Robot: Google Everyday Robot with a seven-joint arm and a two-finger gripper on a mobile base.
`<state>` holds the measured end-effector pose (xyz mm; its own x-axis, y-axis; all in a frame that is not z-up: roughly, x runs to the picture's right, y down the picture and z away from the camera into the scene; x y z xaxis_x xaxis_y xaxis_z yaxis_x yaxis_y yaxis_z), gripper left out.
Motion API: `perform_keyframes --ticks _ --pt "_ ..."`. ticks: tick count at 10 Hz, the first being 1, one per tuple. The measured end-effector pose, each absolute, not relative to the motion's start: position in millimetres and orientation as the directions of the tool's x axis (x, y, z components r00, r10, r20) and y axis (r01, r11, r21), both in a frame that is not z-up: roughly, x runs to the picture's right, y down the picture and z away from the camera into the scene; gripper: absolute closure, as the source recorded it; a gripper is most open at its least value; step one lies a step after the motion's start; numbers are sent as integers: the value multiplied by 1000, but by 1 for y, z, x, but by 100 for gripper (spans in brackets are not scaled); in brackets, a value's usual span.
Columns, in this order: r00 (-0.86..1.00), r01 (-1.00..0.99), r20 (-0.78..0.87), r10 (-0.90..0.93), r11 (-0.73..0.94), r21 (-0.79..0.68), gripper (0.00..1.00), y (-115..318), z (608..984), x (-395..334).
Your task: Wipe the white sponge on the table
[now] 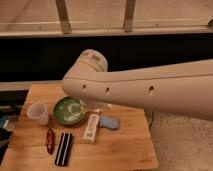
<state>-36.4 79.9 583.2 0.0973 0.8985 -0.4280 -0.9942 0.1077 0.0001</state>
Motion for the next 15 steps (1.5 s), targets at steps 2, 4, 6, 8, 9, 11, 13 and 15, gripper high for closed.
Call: perform_keyframes --ticks 2,4,6,8,9,11,13,15 --pt "97 -994 -428 899 108 0 35 80 583 -36" --pt "97 -994 -428 899 108 0 35 80 583 -36" --pt "97 -994 -422 901 107 0 35 79 583 -35" --pt "53 -998 -389 920 57 -1 35 76 584 -22" --pt "20 -1000 -396 918 22 -1 35 79 589 -6" --pt "-19 -1000 -419 908 -27 -12 35 93 613 14" --pt "-27 -999 -429 903 -42 -24 35 103 633 21" --pt "-49 -991 -396 917 -93 -92 35 103 651 30"
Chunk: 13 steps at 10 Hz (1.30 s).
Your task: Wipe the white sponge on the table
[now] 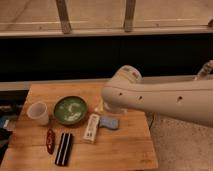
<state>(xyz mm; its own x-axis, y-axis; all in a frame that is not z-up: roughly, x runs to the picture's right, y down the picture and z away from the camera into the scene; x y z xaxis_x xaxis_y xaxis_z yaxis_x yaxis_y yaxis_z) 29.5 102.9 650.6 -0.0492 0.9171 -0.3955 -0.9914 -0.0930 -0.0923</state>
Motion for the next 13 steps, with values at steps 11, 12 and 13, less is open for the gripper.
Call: perform_keyframes --ticks 11,12,13 --pt "-124 -987 -411 903 -155 -42 35 113 708 81" --pt "-133 -985 -416 899 -166 -45 35 116 713 82" --pt "-140 -983 -431 892 -178 -49 35 123 721 81"
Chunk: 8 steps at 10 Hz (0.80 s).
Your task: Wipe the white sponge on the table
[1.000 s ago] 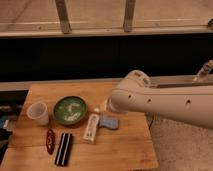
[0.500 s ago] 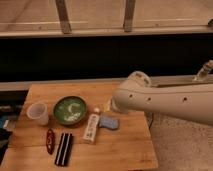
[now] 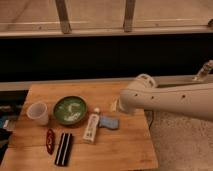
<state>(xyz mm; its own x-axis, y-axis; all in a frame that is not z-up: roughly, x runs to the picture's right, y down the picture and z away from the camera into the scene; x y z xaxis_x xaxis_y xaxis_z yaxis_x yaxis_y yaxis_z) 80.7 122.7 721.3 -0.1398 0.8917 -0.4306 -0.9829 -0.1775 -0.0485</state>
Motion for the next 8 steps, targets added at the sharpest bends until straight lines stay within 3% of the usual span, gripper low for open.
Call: perform_keyframes --ticks 3,8 --pt "-178 -971 -461 870 -230 -60 35 140 743 85" --pt "-181 -970 -469 865 -235 -59 35 140 746 86"
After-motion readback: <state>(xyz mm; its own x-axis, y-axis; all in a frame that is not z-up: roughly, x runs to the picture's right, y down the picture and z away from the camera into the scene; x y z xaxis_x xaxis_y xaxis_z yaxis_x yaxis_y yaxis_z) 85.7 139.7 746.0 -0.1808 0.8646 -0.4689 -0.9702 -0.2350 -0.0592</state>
